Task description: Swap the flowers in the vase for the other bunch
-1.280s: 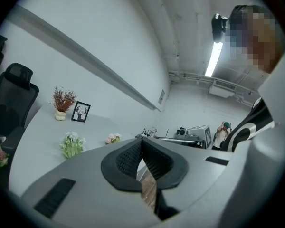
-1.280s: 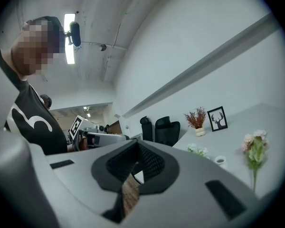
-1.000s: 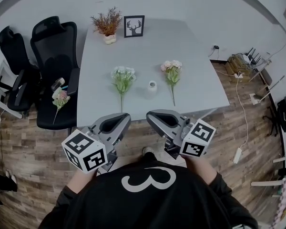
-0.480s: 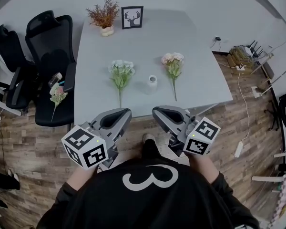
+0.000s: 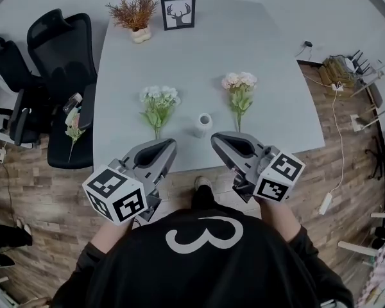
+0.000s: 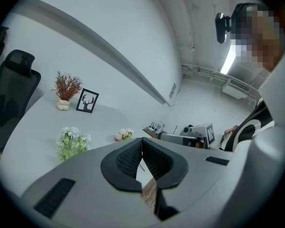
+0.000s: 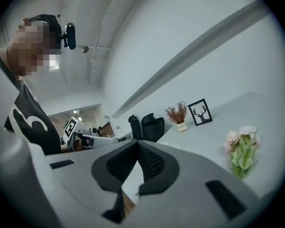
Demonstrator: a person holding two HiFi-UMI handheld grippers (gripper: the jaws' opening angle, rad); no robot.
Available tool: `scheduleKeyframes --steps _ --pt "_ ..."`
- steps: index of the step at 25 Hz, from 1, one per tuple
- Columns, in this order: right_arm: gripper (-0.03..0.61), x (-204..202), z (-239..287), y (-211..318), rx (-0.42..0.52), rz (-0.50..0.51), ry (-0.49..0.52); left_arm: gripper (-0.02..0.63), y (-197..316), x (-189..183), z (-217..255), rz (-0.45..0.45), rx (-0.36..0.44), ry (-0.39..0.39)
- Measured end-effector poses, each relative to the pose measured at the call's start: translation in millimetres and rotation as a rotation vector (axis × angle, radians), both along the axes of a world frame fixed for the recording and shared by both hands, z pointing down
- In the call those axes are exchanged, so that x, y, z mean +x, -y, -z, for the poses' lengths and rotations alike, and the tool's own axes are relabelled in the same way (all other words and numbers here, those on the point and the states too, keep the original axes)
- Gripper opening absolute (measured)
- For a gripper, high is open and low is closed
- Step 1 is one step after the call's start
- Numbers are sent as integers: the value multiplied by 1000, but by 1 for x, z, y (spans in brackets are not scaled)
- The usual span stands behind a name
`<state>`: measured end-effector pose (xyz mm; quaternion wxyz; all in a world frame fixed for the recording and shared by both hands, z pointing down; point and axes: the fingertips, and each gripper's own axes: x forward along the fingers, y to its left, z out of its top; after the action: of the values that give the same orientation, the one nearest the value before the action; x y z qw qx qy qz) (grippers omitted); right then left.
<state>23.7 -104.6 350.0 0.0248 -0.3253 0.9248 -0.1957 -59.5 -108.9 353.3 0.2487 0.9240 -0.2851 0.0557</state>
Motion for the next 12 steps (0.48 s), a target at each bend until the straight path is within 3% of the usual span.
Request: scheduleKeyframes --steps 12 --pt "9 34 -22 89 -73 66 66 12 84 13 -33 129 -72 69"
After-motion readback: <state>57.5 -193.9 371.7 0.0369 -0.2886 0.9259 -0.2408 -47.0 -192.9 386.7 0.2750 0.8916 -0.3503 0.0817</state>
